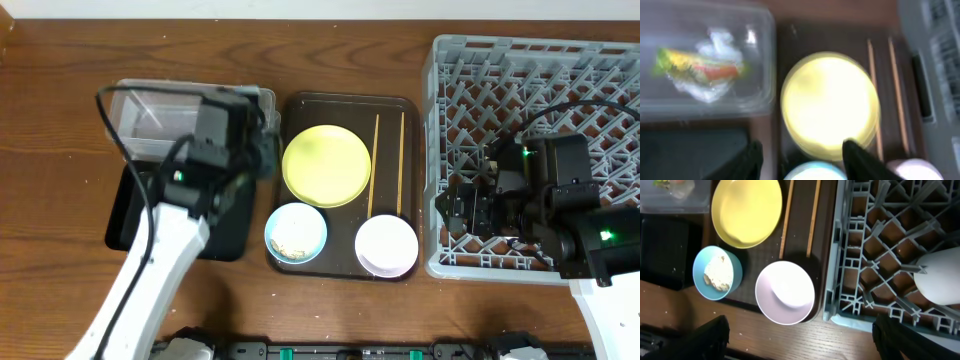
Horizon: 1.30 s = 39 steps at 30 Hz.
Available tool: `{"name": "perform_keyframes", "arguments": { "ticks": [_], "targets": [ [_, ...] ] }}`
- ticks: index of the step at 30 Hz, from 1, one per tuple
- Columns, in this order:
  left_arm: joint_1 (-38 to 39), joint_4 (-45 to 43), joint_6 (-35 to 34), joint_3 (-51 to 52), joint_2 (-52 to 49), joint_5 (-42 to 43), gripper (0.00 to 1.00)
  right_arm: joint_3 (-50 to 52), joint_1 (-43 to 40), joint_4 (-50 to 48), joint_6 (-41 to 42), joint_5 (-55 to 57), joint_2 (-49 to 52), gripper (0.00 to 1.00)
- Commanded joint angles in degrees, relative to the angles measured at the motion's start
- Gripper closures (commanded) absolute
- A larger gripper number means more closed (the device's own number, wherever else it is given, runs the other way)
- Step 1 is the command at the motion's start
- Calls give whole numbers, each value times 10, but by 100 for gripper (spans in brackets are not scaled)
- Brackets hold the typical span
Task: Sort waste into correct bins and load items into the dishwasher rack
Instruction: 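Grasp the blue bowl with the left gripper and tip rice onto black tray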
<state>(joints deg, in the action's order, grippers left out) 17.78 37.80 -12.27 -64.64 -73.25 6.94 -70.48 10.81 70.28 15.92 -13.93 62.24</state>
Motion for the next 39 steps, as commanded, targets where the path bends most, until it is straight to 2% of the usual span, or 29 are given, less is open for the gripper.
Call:
{"name": "perform_keyframes", "arguments": {
  "ticks": [1,4,6,11,14,18,22,24,28,33,35,39],
  "targets": [
    [46,70,-34,6,12,10,47,2,5,0,3,4,0,9],
    [90,100,-119,39,1,10,47,2,5,0,3,4,0,9],
    [117,85,-156,69,-10,10,47,2,5,0,3,4,0,9],
    [174,-21,-196,131,-59,9,48,2,5,0,3,4,0,9],
    [197,-49,-196,135,-103,-10,49,2,5,0,3,4,0,9],
    [224,-73,-196,135,-167,-18,59,2,5,0,3,4,0,9],
    [238,-83,-196,135,-209,-19,81,2,5,0,3,4,0,9],
    [240,-83,-196,135,-214,-20,94,2,5,0,3,4,0,9],
    [240,-62,-196,121,-201,-17,94,2,5,0,3,4,0,9],
    [230,27,-176,66,-132,12,94,2,5,0,3,4,0,9],
    [203,36,-139,55,-92,60,94,2,5,2,3,4,0,9],
    [105,58,-125,55,-23,107,94,2,5,3,3,4,0,9]
  ]
}}
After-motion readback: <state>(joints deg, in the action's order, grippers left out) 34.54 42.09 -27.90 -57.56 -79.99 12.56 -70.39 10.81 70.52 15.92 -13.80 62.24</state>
